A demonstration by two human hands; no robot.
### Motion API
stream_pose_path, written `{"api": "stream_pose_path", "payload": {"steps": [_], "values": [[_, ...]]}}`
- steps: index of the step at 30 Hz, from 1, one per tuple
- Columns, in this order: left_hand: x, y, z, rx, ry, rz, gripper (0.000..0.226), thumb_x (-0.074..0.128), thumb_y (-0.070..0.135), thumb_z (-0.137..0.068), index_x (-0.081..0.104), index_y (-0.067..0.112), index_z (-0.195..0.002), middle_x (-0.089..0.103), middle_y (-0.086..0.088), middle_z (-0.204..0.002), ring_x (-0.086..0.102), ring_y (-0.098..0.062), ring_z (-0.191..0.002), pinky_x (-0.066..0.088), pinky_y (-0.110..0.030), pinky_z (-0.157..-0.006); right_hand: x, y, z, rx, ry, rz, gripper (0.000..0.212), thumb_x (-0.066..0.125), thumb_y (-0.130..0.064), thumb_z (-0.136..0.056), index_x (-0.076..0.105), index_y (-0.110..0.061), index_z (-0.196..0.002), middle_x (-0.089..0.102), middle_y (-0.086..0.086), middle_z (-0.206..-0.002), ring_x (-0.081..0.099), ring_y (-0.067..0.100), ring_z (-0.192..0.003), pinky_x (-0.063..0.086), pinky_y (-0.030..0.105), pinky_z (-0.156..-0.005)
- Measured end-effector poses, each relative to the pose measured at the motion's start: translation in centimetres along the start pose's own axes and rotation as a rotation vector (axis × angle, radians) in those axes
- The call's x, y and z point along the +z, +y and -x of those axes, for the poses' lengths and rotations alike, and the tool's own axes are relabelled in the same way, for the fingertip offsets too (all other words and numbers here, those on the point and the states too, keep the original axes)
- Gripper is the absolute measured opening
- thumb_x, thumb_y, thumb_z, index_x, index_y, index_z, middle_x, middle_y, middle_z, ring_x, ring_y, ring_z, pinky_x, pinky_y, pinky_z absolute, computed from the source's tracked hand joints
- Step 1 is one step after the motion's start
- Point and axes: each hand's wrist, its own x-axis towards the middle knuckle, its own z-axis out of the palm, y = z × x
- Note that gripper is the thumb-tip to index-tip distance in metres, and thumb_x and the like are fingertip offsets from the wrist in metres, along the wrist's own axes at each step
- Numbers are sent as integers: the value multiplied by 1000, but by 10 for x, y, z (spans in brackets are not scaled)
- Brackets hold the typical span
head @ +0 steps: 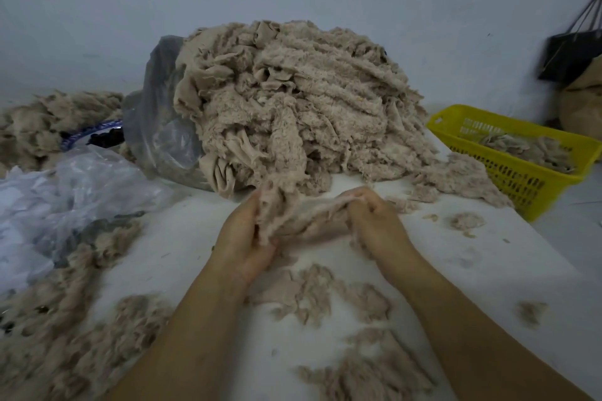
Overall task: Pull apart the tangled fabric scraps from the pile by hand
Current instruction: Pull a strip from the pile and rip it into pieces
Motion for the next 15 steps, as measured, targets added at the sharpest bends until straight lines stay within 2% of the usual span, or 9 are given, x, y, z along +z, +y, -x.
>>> {"api": "stream_pose_path", "payload": {"steps": [2, 4, 6, 8, 9, 10, 12, 13, 15], "values": [[1, -6, 0, 47, 15, -174, 30, 52, 19, -100, 64, 6, -123, 71, -17, -120, 70, -28, -108, 61, -37, -77, -8, -1, -3, 41, 49, -202, 25, 49, -22, -101, 69, -29, -89, 58, -3, -63, 37, 13, -46, 33, 27, -46], [4, -14, 5, 151, 9, -475, 28, 53, 29, -102, 67, 17, -123, 72, -9, -119, 71, -20, -107, 58, -32, -82, -8, -1, -2, 24, 29, -276, 19, 54, -24, -99, 71, -30, -95, 63, 4, -73, 41, 18, -53, 35, 37, -56], [8, -20, 13, 232, -88, -726, 42, 57, 59, -92, 63, 40, -129, 70, 18, -120, 66, 1, -109, 53, -18, -84, -3, -1, -1, -14, -15, -300, 14, 58, -28, -96, 72, -31, -94, 63, 13, -82, 46, 22, -61, 36, 39, -62], [11, -23, 18, 262, -171, -819, 69, 63, 79, -73, 47, 56, -136, 59, 42, -117, 56, 19, -109, 48, -4, -78, 1, -2, 1, -20, -75, -290, 16, 63, -40, -86, 72, -27, -92, 63, 13, -82, 49, 22, -64, 38, 38, -62], [12, -24, 18, 258, -194, -828, 74, 67, 76, -71, 42, 59, -138, 54, 45, -120, 53, 21, -112, 48, -5, -81, 3, -2, 1, -16, -110, -274, 25, 63, -44, -81, 72, -23, -91, 63, 11, -82, 52, 22, -67, 40, 38, -63], [14, -24, 17, 250, -204, -805, 70, 69, 67, -76, 41, 58, -140, 52, 43, -128, 52, 17, -117, 50, -9, -86, 4, -1, 1, -9, -155, -265, 29, 61, -43, -79, 70, -17, -90, 64, 11, -84, 56, 23, -72, 43, 38, -67], [17, -24, 15, 239, -170, -621, 49, 62, 28, -96, 49, 45, -140, 56, 20, -140, 56, 0, -123, 54, -21, -89, 4, 1, 2, 20, -233, -259, 26, 54, -35, -83, 67, -12, -84, 67, 11, -88, 61, 25, -82, 48, 41, -76], [19, -22, 14, 221, -143, -476, 47, 54, 9, -99, 54, 38, -136, 62, 8, -137, 62, -9, -118, 58, -24, -83, 4, 1, 2, 33, -253, -226, 25, 52, -33, -84, 66, -14, -80, 67, 11, -88, 63, 24, -84, 50, 42, -81], [18, -17, 12, 171, -110, -241, 49, 44, -5, -98, 60, 28, -131, 69, -3, -127, 68, -20, -111, 60, -31, -82, 4, 4, 3, 67, -241, -74, 29, 51, -38, -90, 64, -14, -83, 67, 11, -93, 67, 21, -88, 50, 39, -89]]}}
